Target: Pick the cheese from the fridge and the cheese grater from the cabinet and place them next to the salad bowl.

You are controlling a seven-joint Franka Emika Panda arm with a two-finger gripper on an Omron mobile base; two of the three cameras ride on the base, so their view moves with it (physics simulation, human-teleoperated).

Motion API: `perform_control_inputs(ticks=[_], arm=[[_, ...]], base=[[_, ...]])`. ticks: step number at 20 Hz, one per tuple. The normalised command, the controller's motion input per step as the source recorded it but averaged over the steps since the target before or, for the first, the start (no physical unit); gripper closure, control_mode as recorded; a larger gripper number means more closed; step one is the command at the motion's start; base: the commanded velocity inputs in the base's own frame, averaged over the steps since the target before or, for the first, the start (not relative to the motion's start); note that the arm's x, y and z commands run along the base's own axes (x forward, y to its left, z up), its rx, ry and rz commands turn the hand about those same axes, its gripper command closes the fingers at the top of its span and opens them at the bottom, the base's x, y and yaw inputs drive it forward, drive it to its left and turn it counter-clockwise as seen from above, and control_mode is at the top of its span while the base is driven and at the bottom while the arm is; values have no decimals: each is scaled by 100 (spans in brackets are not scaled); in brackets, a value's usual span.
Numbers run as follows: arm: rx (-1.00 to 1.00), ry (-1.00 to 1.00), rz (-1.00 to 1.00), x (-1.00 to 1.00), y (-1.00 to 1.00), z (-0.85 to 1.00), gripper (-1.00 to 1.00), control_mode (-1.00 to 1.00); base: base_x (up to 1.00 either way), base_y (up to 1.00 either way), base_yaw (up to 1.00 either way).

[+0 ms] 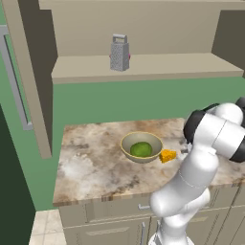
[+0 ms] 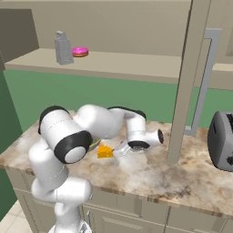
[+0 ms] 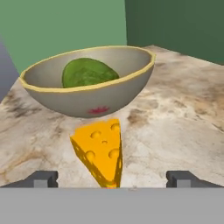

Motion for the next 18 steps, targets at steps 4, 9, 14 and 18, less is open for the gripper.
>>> perform_control_inputs(ticks=[4,9,14,18], arm=[[-6,0,-18,-33,41,14,-100,-100],[-15,-2,-33,-73,35,2,-100,-100],[-7,3,-35,-39,23,31,-100,-100],[-5,10,-38,-6,33,45,-100,-100]], base=[[0,0,0],[0,0,0],[0,0,0],[0,0,0]])
